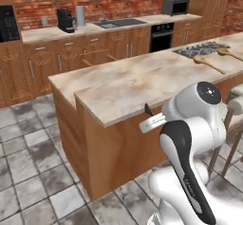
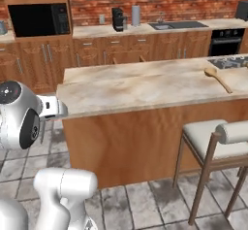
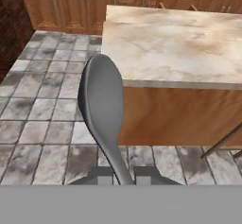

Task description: Pick up the metallic utensils from the counter and place them in the open drawer. Make sure not to pick up any wooden utensils.

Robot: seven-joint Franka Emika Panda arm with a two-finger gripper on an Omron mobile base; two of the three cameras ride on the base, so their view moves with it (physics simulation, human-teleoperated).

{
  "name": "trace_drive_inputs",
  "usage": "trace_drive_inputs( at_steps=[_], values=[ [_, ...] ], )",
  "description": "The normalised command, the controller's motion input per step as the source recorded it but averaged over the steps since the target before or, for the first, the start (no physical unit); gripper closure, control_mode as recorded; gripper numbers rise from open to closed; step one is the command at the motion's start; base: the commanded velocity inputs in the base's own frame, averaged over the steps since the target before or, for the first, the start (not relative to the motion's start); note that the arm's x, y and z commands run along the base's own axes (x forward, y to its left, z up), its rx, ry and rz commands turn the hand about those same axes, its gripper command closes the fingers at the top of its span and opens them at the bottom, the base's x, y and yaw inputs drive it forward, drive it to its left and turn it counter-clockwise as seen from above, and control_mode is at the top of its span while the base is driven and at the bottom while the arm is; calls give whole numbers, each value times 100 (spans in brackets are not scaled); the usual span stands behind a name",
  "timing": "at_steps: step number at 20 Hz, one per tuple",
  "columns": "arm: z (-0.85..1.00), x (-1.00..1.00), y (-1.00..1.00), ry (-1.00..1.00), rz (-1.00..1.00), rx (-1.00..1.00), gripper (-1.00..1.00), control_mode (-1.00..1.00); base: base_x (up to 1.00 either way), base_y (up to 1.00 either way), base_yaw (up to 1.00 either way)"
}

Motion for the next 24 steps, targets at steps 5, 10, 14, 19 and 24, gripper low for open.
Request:
trace_drive_inputs(
  at_steps=[5,10,14,19,24],
  values=[
    [0,0,0,0,0,0,100,100,19,100,-31],
    [0,0,0,0,0,0,100,100,40,100,-52],
    [0,0,0,0,0,0,100,100,45,100,-48],
    [0,0,0,0,0,0,100,100,19,100,-26],
    [0,0,0,0,0,0,100,100,24,100,-32]
  ],
)
